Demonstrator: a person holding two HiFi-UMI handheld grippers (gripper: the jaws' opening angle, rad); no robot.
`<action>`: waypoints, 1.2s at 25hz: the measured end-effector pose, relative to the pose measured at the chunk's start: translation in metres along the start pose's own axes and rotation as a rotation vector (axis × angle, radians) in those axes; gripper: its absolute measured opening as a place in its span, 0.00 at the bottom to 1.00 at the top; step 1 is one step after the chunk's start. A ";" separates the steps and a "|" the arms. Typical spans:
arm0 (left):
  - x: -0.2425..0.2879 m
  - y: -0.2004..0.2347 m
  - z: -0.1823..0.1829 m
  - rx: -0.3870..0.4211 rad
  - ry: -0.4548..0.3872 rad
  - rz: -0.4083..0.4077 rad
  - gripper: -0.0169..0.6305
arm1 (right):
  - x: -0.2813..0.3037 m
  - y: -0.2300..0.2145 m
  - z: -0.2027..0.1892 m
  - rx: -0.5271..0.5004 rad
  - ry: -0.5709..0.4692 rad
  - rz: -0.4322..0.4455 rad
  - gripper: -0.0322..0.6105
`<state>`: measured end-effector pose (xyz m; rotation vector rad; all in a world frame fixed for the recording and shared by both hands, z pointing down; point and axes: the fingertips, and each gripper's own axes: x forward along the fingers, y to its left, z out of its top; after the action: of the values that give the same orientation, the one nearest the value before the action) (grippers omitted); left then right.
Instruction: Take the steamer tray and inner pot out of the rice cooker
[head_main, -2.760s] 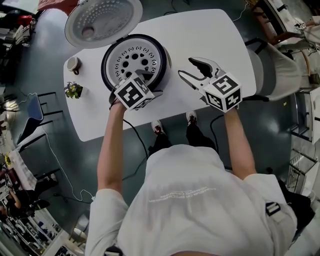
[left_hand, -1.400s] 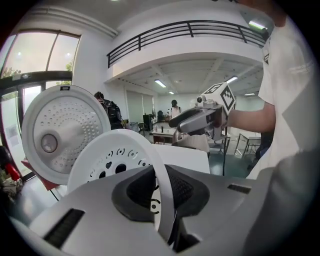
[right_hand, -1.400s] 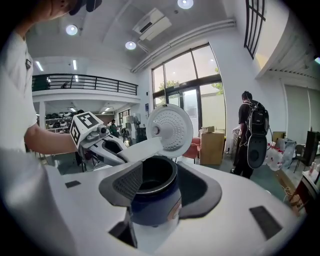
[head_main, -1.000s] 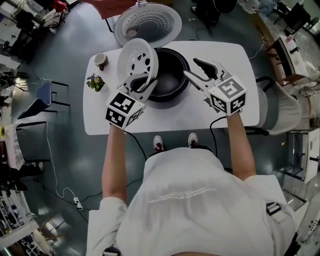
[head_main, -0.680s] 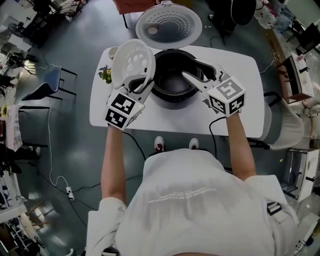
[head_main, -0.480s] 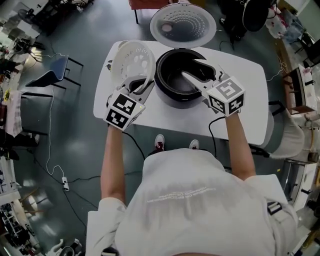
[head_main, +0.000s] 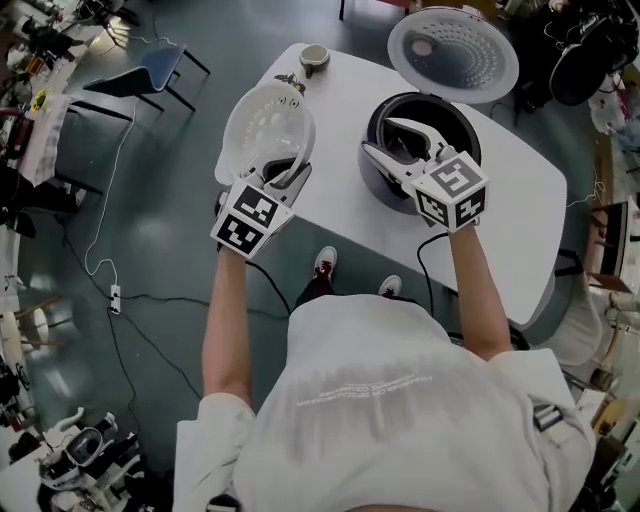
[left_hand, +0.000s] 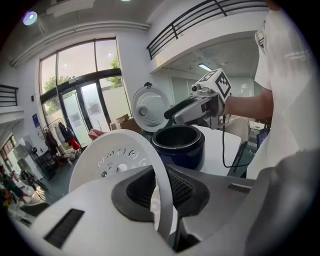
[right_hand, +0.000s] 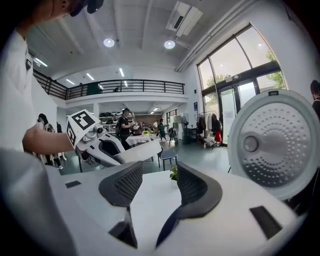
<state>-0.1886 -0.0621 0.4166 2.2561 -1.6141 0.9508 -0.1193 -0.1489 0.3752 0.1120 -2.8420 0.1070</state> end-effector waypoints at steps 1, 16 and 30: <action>-0.006 0.005 -0.014 -0.024 0.011 0.013 0.11 | 0.014 0.008 -0.002 0.001 0.007 0.025 0.41; -0.024 0.024 -0.119 -0.075 0.223 -0.031 0.11 | 0.118 0.064 -0.036 0.078 0.106 0.138 0.41; 0.041 0.057 -0.193 0.078 0.365 -0.243 0.11 | 0.189 0.048 -0.083 0.210 0.205 0.061 0.41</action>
<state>-0.3051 -0.0163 0.5787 2.1076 -1.1408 1.2831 -0.2797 -0.1068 0.5066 0.0548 -2.6231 0.4065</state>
